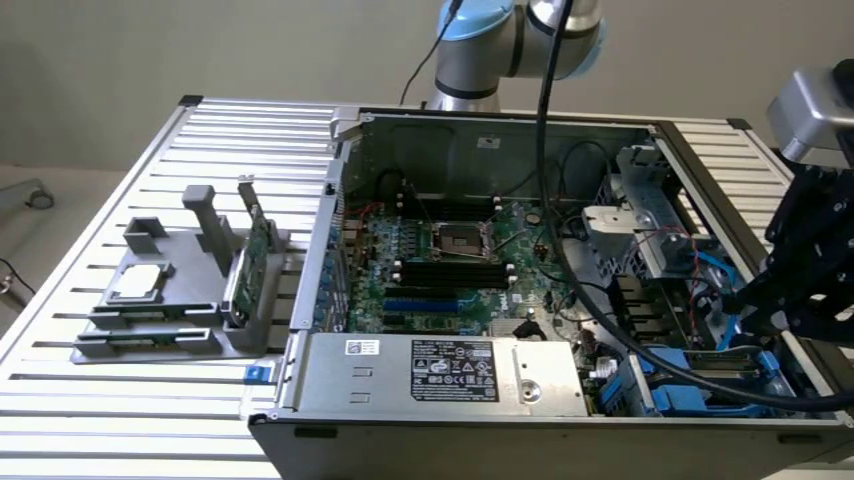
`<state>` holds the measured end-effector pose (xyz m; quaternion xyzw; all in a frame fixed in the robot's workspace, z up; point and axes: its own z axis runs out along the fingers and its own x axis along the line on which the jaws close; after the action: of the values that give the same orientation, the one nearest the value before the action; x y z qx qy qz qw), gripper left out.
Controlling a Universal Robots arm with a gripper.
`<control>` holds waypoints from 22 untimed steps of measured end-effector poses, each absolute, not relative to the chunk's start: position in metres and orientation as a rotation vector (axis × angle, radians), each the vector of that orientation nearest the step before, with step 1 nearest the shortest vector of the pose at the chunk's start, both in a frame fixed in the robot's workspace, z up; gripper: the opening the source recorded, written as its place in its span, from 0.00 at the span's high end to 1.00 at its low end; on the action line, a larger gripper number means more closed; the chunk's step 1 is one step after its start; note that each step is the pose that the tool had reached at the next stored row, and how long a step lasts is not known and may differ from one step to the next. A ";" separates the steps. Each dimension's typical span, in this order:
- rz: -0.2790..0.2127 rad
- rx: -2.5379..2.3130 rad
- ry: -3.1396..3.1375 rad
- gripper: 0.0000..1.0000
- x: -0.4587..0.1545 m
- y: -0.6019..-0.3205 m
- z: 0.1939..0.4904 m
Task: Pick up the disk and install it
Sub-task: 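Insert the disk into the insertion slot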
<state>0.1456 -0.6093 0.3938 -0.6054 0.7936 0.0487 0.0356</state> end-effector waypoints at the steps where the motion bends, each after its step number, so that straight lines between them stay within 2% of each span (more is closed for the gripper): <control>1: 0.149 -1.837 2.454 0.69 0.146 -0.609 0.394; 22: 0.124 -1.330 2.745 0.69 0.146 -0.609 0.390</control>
<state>0.1456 -0.6093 0.3900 -0.4353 0.8982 0.0407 0.0445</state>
